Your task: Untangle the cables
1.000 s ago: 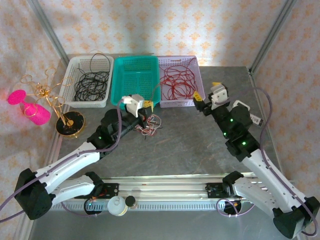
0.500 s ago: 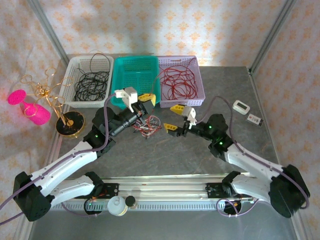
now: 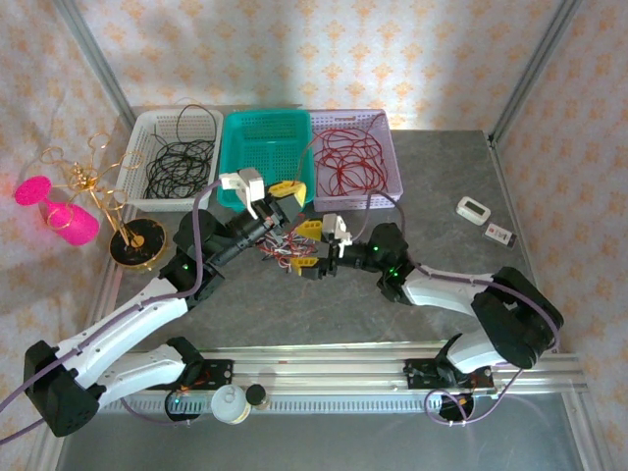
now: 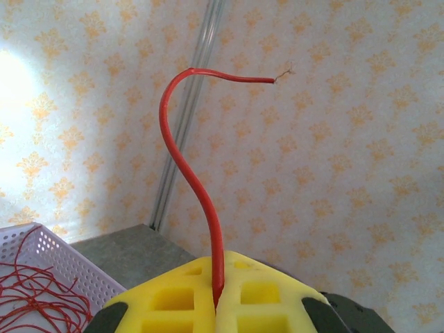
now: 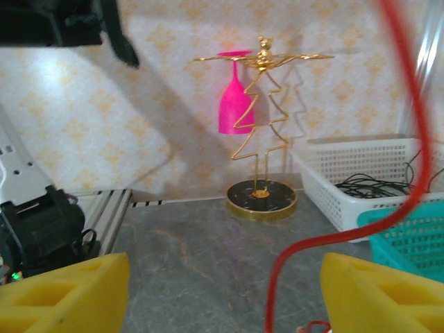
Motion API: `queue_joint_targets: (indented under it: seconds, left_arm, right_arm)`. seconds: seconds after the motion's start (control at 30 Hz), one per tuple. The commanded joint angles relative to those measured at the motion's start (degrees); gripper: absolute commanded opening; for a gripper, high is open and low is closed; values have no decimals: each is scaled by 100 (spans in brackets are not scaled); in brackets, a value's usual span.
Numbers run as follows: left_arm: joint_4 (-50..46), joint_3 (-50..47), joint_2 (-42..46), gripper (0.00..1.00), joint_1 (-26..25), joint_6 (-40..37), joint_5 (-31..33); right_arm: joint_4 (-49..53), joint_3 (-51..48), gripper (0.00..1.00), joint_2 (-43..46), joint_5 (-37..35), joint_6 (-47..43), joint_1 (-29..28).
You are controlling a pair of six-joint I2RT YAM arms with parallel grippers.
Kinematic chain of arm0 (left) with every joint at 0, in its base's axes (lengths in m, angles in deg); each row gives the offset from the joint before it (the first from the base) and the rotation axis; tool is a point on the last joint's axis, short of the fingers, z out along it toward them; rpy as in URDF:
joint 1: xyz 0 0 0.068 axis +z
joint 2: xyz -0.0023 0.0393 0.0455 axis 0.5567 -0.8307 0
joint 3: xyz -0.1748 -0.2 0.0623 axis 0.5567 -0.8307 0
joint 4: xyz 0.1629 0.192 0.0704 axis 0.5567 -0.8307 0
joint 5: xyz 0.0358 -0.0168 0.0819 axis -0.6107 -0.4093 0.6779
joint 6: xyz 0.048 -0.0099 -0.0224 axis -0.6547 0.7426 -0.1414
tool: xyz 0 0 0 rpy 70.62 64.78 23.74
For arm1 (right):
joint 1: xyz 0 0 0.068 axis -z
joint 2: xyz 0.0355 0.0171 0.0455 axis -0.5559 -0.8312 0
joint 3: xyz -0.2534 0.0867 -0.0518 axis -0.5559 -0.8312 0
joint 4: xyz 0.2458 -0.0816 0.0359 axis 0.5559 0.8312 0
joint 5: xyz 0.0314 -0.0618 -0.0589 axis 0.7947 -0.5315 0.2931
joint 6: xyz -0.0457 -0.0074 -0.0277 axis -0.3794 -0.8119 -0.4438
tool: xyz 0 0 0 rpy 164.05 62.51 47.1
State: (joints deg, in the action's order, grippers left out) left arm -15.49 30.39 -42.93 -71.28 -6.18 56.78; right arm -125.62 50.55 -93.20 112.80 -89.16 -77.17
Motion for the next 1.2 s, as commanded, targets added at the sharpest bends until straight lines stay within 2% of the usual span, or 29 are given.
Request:
queue_joint_targets:
  seconds: [0.0,0.37,0.5,0.63,0.73,0.9,1.17]
  left_arm:
    - [300,170,134,0,19,-3,-82]
    - [230,307,181,0,19,-108,-10]
    - [126,387,221,0,19,-185,8]
    - [-23,579,268,0,20,-388,161]
    - [-134,831,250,0,19,-562,318]
    - [-101,1193,106,0,19,-774,652]
    - [301,1537,-20,0,25,-917,1035]
  right_arm:
    - [124,119,70,-58,-124,-270,-20]
    - [713,178,49,-531,-500,-831,-20]
    - [781,258,36,-682,-628,-918,-20]
    - [832,222,16,-697,-1087,-1035,-20]
    - [806,124,8,-686,-1407,-1107,-17]
    - [739,-42,0,-657,-1739,-1120,-21]
    - [867,-97,0,-527,-2637,-1156,-159]
